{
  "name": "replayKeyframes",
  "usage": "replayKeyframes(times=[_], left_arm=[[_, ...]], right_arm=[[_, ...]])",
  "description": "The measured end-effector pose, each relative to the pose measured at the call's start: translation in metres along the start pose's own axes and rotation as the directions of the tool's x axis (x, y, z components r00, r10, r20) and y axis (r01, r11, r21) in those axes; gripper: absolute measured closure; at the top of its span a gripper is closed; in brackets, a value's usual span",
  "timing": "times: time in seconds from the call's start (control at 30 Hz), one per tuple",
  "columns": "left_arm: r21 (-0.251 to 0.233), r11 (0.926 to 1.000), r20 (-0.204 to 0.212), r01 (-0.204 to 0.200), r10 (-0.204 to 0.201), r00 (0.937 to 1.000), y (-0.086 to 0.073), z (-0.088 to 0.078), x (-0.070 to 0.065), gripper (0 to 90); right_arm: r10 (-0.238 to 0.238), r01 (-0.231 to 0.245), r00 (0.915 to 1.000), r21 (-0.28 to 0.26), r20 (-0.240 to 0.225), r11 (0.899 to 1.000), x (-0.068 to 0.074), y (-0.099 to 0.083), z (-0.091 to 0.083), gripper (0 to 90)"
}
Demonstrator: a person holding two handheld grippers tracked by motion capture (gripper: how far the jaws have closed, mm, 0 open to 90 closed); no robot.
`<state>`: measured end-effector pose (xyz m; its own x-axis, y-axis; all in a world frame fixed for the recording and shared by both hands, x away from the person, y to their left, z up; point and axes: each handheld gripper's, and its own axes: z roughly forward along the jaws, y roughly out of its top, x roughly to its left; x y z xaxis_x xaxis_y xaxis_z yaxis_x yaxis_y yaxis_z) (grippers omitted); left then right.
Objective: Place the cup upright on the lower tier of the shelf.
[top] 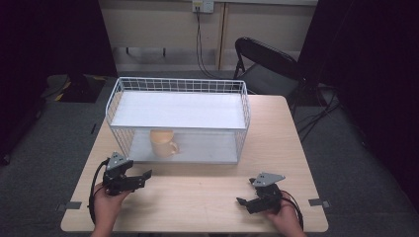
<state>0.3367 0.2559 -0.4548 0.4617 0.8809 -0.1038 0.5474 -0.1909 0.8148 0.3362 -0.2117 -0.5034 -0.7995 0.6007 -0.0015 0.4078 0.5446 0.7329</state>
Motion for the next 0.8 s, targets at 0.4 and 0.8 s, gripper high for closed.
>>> replayKeyframes(times=[0.4, 0.8], left_arm=[[0.030, 0.9992, -0.024, -0.026, 0.027, 0.9993, -0.016, -0.017, 0.018, 16.6], [0.030, 0.9989, -0.030, -0.035, 0.036, 0.9989, -0.032, -0.023, 0.032, 16.0]], right_arm=[[0.000, 0.000, 1.0000, 0.000, 0.000, 1.000, 0.000, 0.000, 0.000, 12.8], [0.000, 0.000, 1.0000, 0.000, 0.000, 1.000, 0.000, 0.000, 0.000, 12.8]])
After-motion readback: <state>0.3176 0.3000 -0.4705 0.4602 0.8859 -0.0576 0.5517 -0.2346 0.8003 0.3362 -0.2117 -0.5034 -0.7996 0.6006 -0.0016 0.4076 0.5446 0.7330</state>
